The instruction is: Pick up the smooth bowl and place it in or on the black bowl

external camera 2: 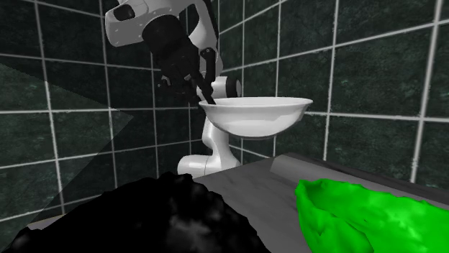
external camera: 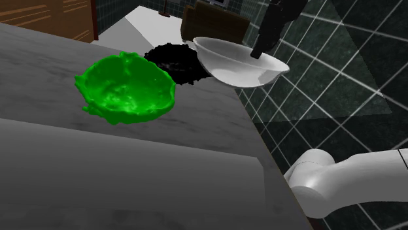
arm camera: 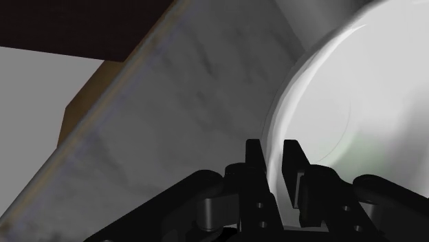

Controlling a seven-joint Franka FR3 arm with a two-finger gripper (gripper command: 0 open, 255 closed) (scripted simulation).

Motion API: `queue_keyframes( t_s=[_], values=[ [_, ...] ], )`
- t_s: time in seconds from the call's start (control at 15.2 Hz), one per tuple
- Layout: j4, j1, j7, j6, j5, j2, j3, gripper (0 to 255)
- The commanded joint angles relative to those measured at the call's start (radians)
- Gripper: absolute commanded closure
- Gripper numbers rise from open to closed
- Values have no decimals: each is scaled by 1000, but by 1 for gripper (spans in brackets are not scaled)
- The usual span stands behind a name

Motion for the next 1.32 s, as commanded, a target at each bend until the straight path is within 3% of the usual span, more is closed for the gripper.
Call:
queue_keyframes(
  t_s=[0.0, 0.26, 0.66, 0.99, 1.25],
  values=[
    [45, 3, 10, -26, 3, 18, -7, 255],
    [111, 8, 30, -61, 11, 44, -13, 255],
    [323, 19, -12, -62, 15, 276, -54, 255],
    [565, 15, -34, -103, 49, 496, -94, 255],
    [844, -16, -30, -179, 115, 714, -125, 255]
  ],
)
